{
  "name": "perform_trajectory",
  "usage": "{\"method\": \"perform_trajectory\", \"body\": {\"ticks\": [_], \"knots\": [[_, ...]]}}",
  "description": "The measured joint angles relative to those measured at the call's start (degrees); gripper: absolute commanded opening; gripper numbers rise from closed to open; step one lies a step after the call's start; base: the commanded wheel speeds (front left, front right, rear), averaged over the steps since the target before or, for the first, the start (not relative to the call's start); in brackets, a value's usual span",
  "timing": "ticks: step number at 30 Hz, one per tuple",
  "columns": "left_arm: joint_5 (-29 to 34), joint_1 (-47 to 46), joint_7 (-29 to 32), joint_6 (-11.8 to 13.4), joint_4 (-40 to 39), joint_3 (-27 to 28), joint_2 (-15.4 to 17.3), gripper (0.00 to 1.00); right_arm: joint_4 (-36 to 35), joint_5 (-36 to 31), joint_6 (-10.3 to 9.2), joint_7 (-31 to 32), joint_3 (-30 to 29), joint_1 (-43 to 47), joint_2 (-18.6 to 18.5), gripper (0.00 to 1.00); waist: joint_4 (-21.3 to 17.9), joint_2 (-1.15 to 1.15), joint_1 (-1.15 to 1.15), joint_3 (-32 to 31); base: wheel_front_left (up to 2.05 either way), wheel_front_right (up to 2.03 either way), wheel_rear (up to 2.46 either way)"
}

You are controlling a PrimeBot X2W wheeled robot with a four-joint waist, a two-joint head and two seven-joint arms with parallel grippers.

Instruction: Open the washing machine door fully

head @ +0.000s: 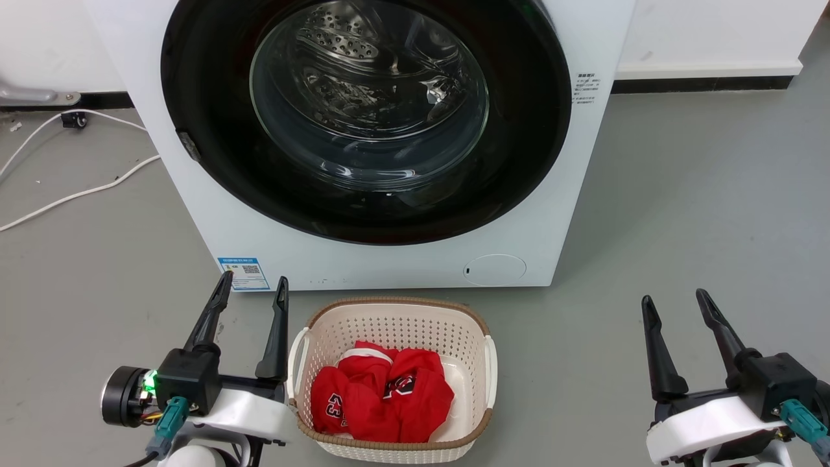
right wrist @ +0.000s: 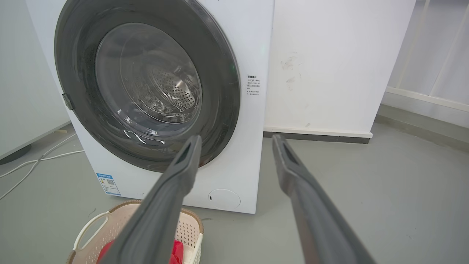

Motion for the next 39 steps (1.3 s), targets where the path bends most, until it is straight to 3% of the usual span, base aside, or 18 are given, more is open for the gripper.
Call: {"method": "perform_trajectory", "body": {"ticks": [14, 15, 17, 23, 27, 39], "knots": [[-0.1, 0.0, 0.0, -0.1, 0.3, 0.5, -0.5, 1.00, 0.9, 0.2, 0.00, -0.2, 0.0, -0.1, 0.0, 1.00, 0.0, 0.00, 0.00, 0.0, 0.00, 0.00, 0.00], [-0.1, 0.0, 0.0, -0.1, 0.3, 0.5, -0.6, 1.00, 0.9, 0.3, 0.00, -0.2, 0.0, -0.1, 0.0, 0.70, 0.0, 0.00, 0.00, 0.0, 0.00, 0.00, 0.00], [-0.1, 0.0, 0.0, -0.2, 0.3, 0.5, -0.6, 1.00, 1.1, 0.5, 0.00, -0.2, -0.1, -0.2, 0.0, 0.00, 0.0, 0.00, 0.00, 0.0, 0.00, 0.00, 0.00], [-0.1, 0.0, 0.0, -0.2, 0.5, 0.8, -0.7, 1.00, 1.5, 3.9, 0.00, -1.3, 0.1, -0.2, 0.0, 0.00, 0.0, 0.00, 0.00, 0.0, 0.00, 0.00, 0.00], [-0.1, 0.0, 0.0, -0.2, 0.6, 1.0, -0.8, 1.00, 3.4, 20.6, -0.01, -3.7, 1.6, -0.5, 0.0, 0.00, 0.1, 0.00, 0.00, -0.1, 0.00, 0.00, 0.00], [-0.1, 0.0, 0.0, -0.3, 0.4, 1.4, -1.2, 1.00, 5.5, 57.1, -0.01, -5.6, -0.1, -6.0, 0.1, 0.00, 0.0, 0.00, 0.00, 0.7, 0.00, 0.00, 0.00]]}}
